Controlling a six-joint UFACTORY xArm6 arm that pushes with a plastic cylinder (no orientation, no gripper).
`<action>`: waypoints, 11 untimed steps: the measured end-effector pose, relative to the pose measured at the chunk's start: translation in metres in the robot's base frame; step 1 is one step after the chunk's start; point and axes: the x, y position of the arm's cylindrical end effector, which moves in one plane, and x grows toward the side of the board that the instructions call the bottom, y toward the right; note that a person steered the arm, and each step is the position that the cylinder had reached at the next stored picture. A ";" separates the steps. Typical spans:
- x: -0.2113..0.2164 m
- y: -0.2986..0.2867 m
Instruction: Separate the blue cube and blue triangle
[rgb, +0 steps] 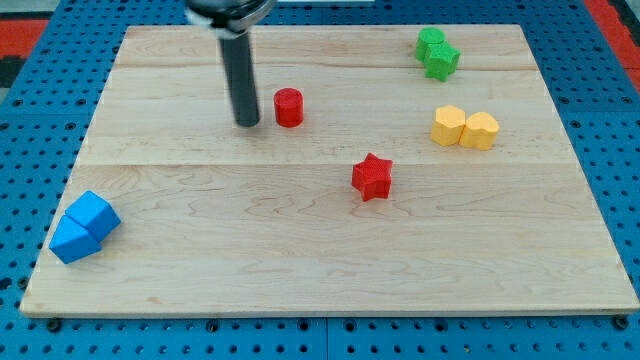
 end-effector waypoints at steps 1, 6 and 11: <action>0.102 0.000; 0.165 -0.143; 0.079 -0.152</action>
